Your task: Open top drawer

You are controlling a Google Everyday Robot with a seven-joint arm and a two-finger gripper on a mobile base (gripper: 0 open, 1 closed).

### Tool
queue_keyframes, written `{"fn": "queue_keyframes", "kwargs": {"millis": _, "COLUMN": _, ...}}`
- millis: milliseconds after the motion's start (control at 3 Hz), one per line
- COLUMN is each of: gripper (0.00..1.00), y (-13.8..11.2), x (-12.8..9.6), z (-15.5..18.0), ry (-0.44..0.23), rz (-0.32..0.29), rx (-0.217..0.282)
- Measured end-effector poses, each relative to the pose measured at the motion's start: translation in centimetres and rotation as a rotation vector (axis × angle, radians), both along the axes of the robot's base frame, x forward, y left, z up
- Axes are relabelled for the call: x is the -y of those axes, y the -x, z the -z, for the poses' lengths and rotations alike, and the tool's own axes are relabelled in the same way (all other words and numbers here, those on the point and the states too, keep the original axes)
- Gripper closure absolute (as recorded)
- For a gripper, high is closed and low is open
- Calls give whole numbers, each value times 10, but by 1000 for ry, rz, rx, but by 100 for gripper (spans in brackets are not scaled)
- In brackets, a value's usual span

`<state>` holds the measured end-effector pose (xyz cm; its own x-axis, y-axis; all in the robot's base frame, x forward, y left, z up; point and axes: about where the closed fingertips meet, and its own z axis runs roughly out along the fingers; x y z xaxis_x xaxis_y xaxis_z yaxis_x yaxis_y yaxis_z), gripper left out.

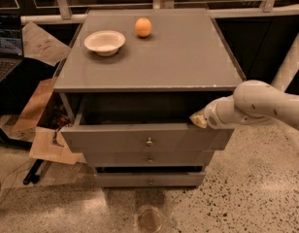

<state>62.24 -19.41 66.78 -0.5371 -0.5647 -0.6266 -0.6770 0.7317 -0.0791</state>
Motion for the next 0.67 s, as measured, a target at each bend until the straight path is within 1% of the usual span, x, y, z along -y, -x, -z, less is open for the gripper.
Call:
{"fn": "queue_keyframes", "kwargs": {"millis": 333, "gripper": 100, "y": 0, "x": 0, "z": -6, "ry": 0, "rz": 0, "rx": 0}}
{"fn": "queue_keyframes", "kwargs": {"millis": 667, "gripper": 100, "y": 6, "x": 2, "z": -7, "ry": -13, "rz": 9, "rx": -6}}
